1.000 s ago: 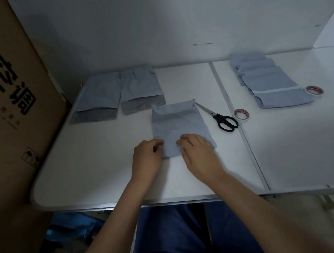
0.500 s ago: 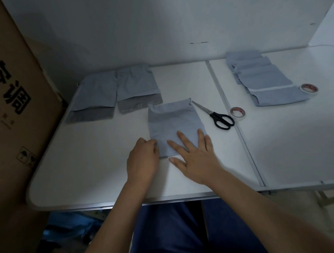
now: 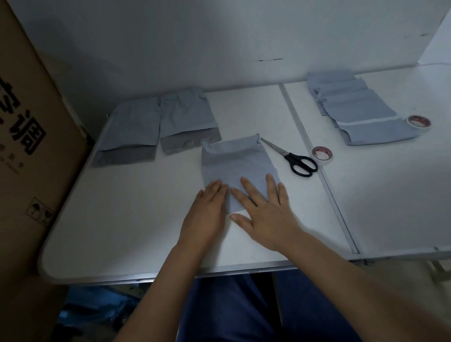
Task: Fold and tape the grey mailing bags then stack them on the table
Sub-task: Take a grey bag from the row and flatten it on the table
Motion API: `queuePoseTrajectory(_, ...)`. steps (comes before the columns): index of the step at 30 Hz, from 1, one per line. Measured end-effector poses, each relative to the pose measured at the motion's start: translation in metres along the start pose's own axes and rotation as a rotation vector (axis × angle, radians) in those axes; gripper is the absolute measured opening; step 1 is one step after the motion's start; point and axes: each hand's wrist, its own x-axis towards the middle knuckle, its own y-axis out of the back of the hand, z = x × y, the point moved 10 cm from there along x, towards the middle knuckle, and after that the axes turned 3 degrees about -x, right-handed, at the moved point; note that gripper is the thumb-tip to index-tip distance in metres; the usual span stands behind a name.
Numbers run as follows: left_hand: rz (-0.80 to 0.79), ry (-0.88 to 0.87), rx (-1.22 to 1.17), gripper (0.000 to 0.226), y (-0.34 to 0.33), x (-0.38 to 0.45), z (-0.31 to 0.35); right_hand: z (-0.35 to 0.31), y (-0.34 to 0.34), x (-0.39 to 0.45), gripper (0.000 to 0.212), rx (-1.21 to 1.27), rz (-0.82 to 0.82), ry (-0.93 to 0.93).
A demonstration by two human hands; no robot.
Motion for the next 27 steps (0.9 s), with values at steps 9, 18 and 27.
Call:
queuePoseTrajectory(9, 0.011, -0.029, -0.032, 0.050, 0.002, -0.003, 0.000, -0.035, 0.009, -0.019, 0.062, 0.090, 0.117, 0.126)
queuePoseTrajectory(18, 0.015, -0.037, -0.001, 0.049, 0.001, -0.002, 0.000, -0.009, 0.005, -0.033, 0.068, 0.072, 0.106, 0.032)
queuePoseTrajectory(27, 0.025, -0.037, 0.005, 0.047, 0.002, -0.002, 0.000, 0.041, 0.008, -0.052, 0.074, 0.016, 0.102, -0.131)
